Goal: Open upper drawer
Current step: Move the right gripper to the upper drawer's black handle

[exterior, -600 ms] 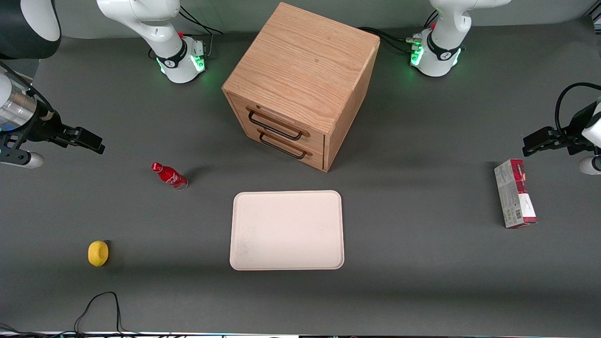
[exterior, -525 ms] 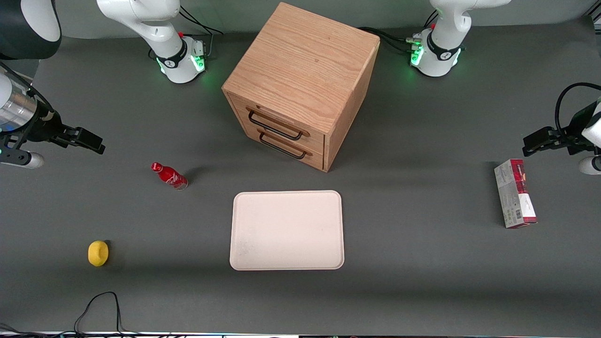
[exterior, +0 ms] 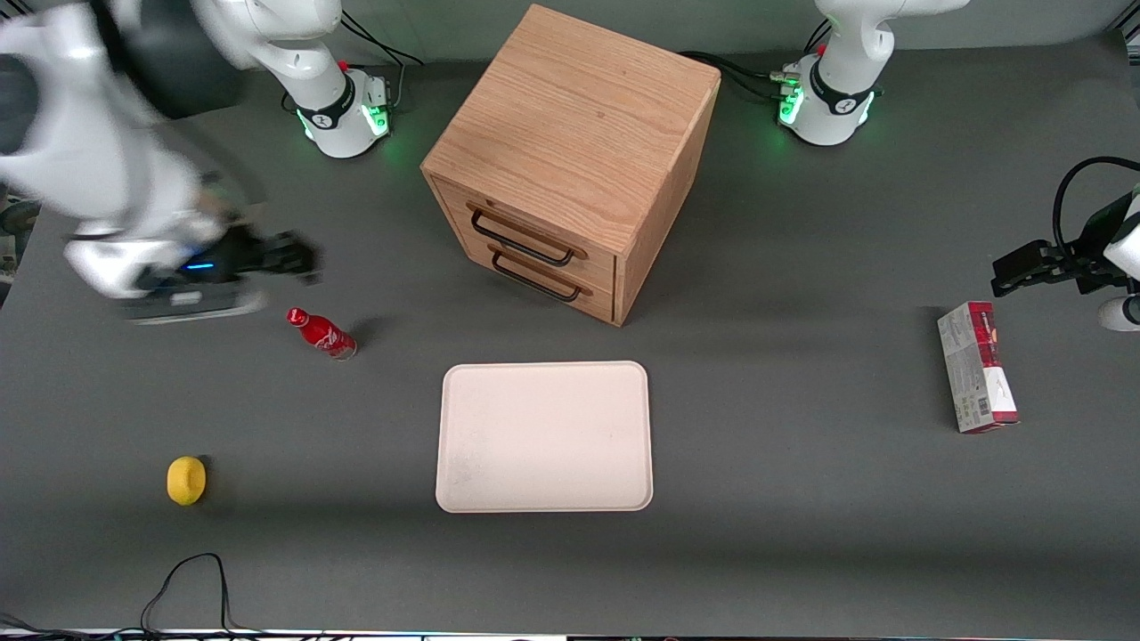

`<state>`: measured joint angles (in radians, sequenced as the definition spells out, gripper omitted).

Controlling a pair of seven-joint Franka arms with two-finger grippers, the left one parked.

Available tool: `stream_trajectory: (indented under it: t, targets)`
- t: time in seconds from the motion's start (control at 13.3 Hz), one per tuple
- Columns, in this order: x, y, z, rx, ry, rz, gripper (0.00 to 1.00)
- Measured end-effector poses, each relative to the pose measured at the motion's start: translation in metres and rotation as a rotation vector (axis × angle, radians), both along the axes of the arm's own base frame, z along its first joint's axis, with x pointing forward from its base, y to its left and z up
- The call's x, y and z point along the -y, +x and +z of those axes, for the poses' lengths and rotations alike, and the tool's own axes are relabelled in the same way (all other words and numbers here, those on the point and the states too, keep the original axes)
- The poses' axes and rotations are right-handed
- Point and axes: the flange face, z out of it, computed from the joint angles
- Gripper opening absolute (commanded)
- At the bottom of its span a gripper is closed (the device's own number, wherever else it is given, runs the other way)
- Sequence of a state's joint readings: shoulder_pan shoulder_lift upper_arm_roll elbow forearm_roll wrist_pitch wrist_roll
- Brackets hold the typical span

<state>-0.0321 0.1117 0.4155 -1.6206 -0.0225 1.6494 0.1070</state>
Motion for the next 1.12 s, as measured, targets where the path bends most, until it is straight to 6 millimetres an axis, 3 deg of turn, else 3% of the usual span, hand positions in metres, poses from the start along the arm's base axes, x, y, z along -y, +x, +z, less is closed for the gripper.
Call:
stream_trajectory:
  t: [0.07,0.22,0.53,0.82,1.12]
  targets:
    - [-0.032,-0.008,-0.008,-0.018,0.019,0.165,1.00]
    - [-0.078,-0.018,-0.022,-0.049,0.063,0.386,1.00]
    - [-0.168,-0.061,-0.044,-0.119,0.139,0.607,1.00]
    - [-0.176,-0.064,-0.053,-0.130,0.134,0.644,1.00]
    - [-0.181,-0.048,-0.093,-0.133,0.158,0.653,1.00]
